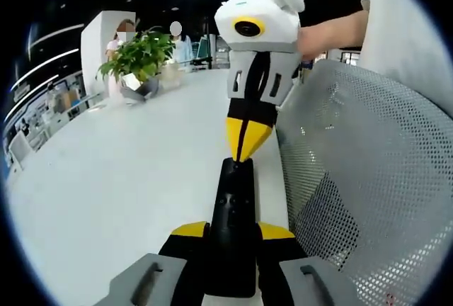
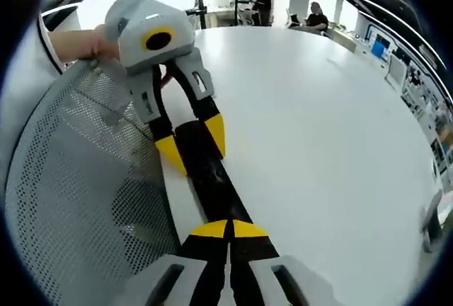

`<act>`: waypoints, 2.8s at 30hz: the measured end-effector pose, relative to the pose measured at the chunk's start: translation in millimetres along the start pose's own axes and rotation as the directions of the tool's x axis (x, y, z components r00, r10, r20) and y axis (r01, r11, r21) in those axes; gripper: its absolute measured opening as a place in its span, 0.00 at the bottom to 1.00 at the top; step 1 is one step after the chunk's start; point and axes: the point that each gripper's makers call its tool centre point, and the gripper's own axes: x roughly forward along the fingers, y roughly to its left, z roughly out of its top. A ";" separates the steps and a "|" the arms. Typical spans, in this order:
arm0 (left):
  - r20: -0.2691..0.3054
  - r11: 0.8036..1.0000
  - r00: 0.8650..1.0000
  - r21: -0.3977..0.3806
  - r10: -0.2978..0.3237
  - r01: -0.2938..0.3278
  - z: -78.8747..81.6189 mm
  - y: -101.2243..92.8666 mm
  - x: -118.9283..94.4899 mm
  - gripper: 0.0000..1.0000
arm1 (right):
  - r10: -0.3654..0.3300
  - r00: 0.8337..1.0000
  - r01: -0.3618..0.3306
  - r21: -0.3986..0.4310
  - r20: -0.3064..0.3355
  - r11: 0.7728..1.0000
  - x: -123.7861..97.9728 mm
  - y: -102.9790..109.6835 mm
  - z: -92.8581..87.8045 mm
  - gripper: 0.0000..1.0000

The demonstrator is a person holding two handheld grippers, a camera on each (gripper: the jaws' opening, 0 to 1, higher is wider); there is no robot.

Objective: Press the specified remote control buttons in sequence, fully releasing each button before pressing the next.

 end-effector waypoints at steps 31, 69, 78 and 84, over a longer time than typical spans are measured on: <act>0.009 1.000 1.000 -0.008 0.000 0.000 -1.1 -0.6 0.4 0.25 | -0.013 1.000 0.009 -0.142 -0.024 0.990 4.8 1.7 -3.6 0.00; 0.013 1.000 1.000 -0.014 -0.003 0.003 0.1 -0.4 0.6 0.25 | 0.044 0.976 -0.089 -0.205 -0.214 0.975 15.2 7.0 7.3 0.00; 0.009 1.000 1.000 -0.007 -0.006 0.006 0.6 -1.0 0.6 0.25 | -0.027 0.999 0.029 -0.083 0.025 0.996 12.1 6.0 9.0 0.00; 0.008 1.000 1.000 -0.009 0.001 -0.001 0.0 -0.6 0.9 0.25 | -0.023 0.999 0.025 -0.083 0.028 0.996 12.2 5.6 10.1 0.00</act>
